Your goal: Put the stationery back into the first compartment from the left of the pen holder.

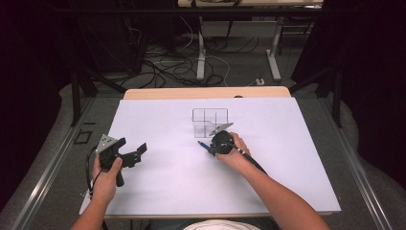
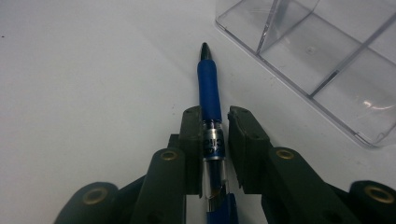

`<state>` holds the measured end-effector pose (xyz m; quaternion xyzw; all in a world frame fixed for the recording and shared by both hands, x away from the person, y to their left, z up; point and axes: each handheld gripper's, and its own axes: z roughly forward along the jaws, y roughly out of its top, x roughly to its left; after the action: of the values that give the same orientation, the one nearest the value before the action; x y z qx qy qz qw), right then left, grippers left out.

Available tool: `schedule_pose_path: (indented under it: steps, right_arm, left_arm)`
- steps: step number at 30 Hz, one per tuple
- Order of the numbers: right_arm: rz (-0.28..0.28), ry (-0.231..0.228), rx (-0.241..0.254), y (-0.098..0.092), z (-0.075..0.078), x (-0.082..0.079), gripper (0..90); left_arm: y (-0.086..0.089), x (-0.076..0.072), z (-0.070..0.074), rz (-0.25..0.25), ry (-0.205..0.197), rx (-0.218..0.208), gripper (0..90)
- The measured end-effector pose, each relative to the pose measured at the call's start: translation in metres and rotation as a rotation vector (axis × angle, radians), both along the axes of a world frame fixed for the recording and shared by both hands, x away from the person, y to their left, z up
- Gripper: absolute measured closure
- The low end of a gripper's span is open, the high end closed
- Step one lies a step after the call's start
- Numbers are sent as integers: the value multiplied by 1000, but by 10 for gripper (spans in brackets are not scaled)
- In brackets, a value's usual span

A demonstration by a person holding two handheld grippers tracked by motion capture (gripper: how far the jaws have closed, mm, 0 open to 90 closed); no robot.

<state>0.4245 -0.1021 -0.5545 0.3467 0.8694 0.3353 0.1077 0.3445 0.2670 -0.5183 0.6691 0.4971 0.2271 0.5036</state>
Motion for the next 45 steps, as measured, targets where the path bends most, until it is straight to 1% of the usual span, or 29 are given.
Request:
schedule_pose_path:
  steps: [3,5,7,19,21,22,23,24,25,28,29,30,35,36,37,40,41,42,43,44,45]
  right_arm:
    - [-13,9,-5,1,1,-1,787]
    - [-12,5,-10,1,1,-1,790]
    - [-20,15,-6,2,1,-1,791]
    - [-28,10,-13,3,1,-2,795]
    - [-27,6,0,3,1,-2,795]
    - [-28,13,-7,2,2,-2,795]
    - [-28,14,2,2,2,-2,795]
    - [-31,-5,30,3,1,-2,795]
    - [-24,13,15,2,3,-3,796]
    - [-17,5,26,2,6,-4,796]
    - [-23,8,31,2,7,-4,796]
    - [-14,1,36,2,8,-4,796]
    - [-13,12,60,3,12,-8,796]
    - [-6,4,71,3,11,-8,796]
    - [-14,12,62,3,13,-9,797]
    - [-8,11,67,2,15,-11,797]
    - [2,5,69,2,16,-10,797]
    - [-5,-9,94,3,15,-10,797]
    - [0,3,79,1,17,-11,797]
    - [-9,-8,89,1,18,-12,797]
    - [-18,3,93,1,20,-13,797]
  left_arm:
    - [0,0,0,1,0,0,57]
    - [0,0,0,0,0,0,57]
    - [0,0,0,0,-1,-1,57]
    - [0,0,0,0,0,1,57]
    - [0,0,0,0,-1,1,57]
    - [0,0,0,0,-1,2,57]
    - [0,0,0,0,0,2,57]
    - [0,0,0,0,0,1,57]
    - [0,0,0,0,0,1,57]
    - [0,0,0,0,0,0,57]
    - [0,0,0,1,0,-3,57]
    - [0,0,0,1,0,-5,57]
    - [0,0,1,-2,3,-18,57]
    - [0,0,1,-3,4,-20,57]
    - [0,0,1,-4,5,-21,57]
    - [-1,0,1,-9,7,-22,57]
    - [-1,0,1,-10,7,-23,57]
    - [-1,0,1,-10,7,-24,57]
    - [-1,0,1,-10,7,-24,57]
    - [-1,0,1,-12,11,-23,57]
    - [-1,0,1,-12,11,-23,57]
